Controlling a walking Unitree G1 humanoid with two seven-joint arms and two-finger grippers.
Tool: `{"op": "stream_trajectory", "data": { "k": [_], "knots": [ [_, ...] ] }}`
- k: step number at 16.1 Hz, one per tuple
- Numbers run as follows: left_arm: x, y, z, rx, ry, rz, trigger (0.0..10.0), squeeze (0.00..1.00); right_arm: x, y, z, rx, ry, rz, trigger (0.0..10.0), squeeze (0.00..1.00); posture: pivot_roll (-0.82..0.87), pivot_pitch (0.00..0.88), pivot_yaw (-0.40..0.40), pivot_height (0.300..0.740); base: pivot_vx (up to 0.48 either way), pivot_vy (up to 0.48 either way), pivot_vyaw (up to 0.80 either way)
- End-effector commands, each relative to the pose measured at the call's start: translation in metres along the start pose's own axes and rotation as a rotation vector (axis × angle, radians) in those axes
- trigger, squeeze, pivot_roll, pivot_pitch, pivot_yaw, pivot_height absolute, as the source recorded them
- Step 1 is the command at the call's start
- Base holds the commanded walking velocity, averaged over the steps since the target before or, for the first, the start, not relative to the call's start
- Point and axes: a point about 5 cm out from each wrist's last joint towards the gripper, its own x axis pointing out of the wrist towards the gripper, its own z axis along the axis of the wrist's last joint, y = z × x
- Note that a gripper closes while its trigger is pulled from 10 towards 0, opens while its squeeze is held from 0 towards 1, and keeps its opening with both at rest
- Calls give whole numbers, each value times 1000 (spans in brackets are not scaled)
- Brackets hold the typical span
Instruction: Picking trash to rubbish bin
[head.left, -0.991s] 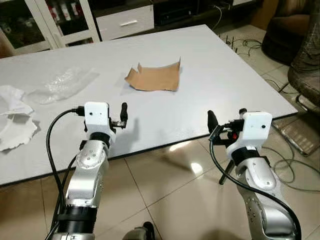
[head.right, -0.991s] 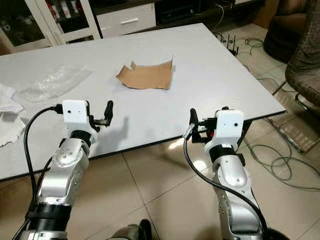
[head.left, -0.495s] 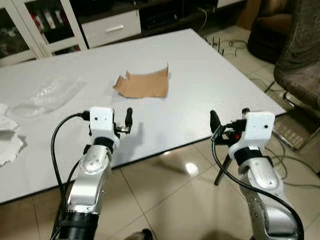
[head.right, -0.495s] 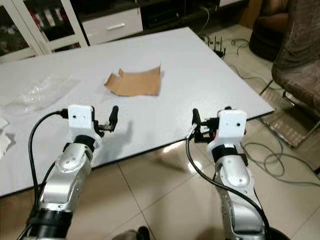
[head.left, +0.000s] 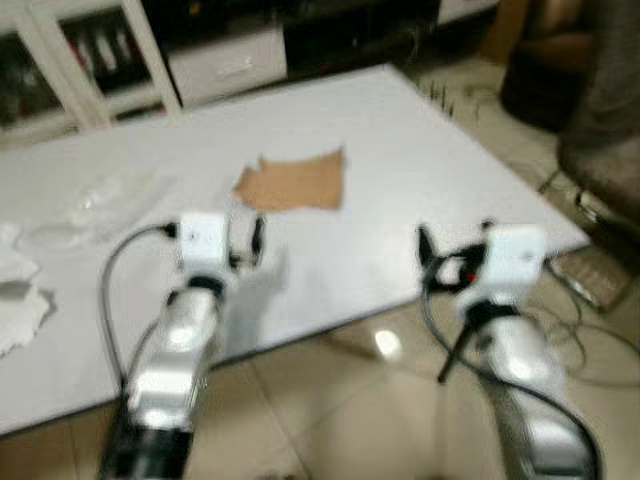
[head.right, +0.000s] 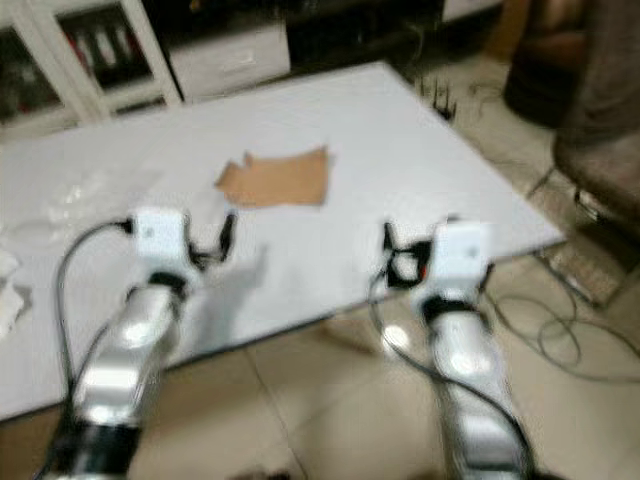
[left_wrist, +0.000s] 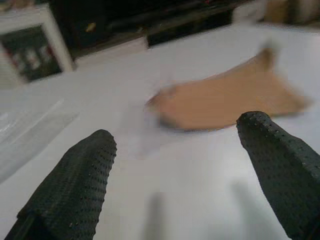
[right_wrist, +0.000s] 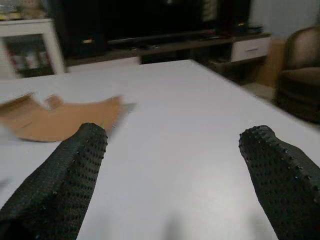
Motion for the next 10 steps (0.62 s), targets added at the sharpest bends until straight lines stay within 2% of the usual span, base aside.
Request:
{"op": "stream_trajectory", "data": {
  "k": [1, 7, 10],
  "knots": [
    [1, -4, 2, 3, -4, -11, 10000, 0, -2, -4, 0, -9, 7, -10, 10000, 0, -87, 120, 92, 740, 480, 0, 0],
    [0, -5, -1, -8, 10, -9, 10000, 0, -3, -1, 0, -22, 11, 14, 10000, 0, -88, 126, 86, 740, 469, 0, 0],
    [-1, -8, -2, -19, 13, -21, 10000, 0, -3, -1, -1, -24, 17, 17, 10000, 0, -91, 129, 86, 740, 0, 0, 0]
  ]
}}
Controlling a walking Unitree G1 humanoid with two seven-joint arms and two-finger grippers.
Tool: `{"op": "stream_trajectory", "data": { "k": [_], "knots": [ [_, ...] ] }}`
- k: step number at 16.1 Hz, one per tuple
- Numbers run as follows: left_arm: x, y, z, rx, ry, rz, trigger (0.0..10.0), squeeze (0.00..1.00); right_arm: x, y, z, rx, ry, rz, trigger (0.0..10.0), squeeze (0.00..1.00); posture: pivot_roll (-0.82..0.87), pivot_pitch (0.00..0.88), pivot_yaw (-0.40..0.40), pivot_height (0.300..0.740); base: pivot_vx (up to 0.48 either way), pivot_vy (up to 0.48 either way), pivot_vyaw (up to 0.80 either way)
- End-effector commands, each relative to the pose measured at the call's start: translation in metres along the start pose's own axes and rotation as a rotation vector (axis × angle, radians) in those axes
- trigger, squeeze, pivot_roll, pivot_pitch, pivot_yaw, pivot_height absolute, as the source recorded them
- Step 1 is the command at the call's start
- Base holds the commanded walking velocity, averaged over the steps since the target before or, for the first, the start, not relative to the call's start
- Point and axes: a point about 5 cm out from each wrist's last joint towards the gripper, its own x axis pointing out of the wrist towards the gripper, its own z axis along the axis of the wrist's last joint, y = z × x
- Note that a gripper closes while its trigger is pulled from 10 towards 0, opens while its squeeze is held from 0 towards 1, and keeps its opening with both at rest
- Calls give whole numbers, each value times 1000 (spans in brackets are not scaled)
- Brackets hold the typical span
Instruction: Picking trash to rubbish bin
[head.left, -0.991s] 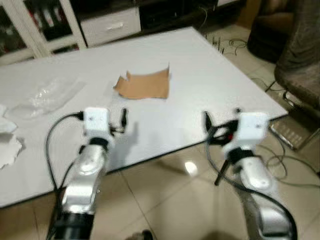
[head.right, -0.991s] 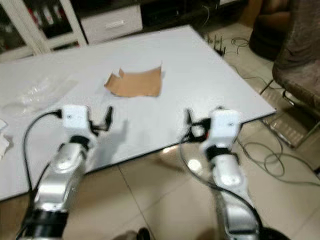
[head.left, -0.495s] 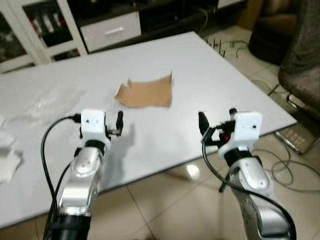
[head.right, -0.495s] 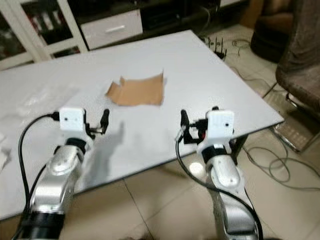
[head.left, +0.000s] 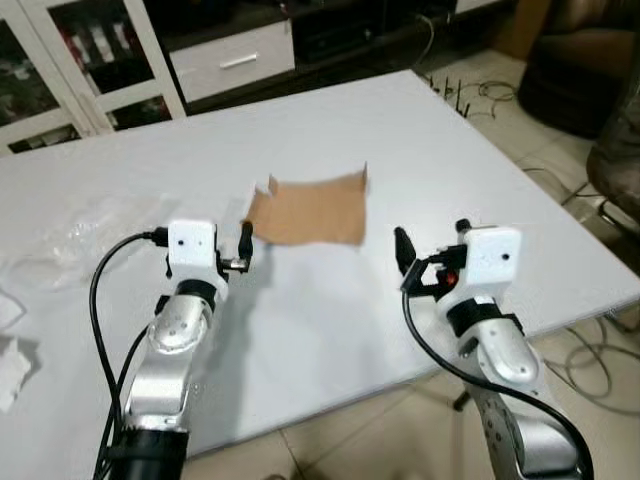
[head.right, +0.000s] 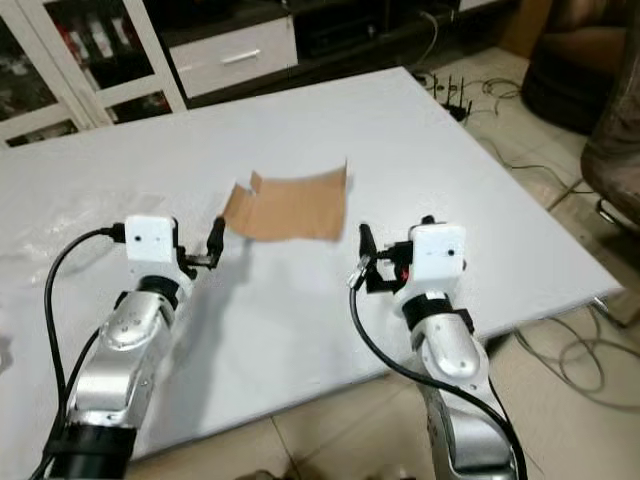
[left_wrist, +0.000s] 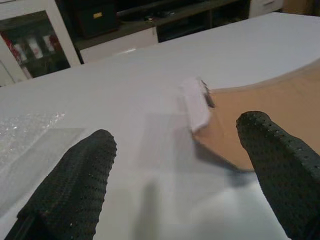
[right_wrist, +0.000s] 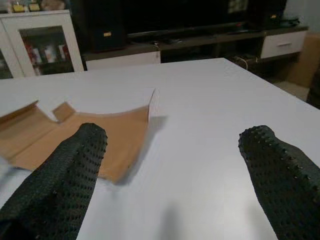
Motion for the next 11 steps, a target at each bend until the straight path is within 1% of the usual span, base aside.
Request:
{"op": "stream_trajectory", "data": {
  "k": [1, 4, 5, 6, 7, 10, 11],
  "knots": [
    [-1, -5, -1, -4, 10, -19, 10000, 0, -2, -3, 0, -6, 9, -10, 10000, 0, -92, 130, 87, 740, 0, 0, 0],
    [0, -6, -1, -4, 13, -24, 10000, 0, -1, -3, 0, -13, 22, -8, 10000, 0, -91, 134, 89, 740, 0, 0, 0],
    [0, -7, -2, -3, 23, -35, 10000, 0, 2, -3, -1, -49, 29, 9, 10000, 0, -88, 139, 89, 740, 0, 0, 0],
    [0, -6, -1, -2, 24, -40, 10000, 0, 8, -5, -5, -71, 61, 26, 10000, 0, -83, 144, 92, 740, 0, 0, 0],
    [-2, -5, -1, 2, 27, -41, 10000, 0, 12, -6, -5, -65, 63, 32, 10000, 0, -71, 155, 97, 740, 0, 0, 0],
    [-12, 6, 2, 42, 43, -44, 10000, 0, 30, -7, -3, -24, 56, 36, 10000, 0, 9, 211, 140, 740, 0, 0, 0],
    [-18, 14, 4, 71, 55, -47, 10000, 0, 41, -13, -5, 62, 66, 0, 10000, 0, 38, 227, 156, 740, 0, 0, 0]
  ]
}}
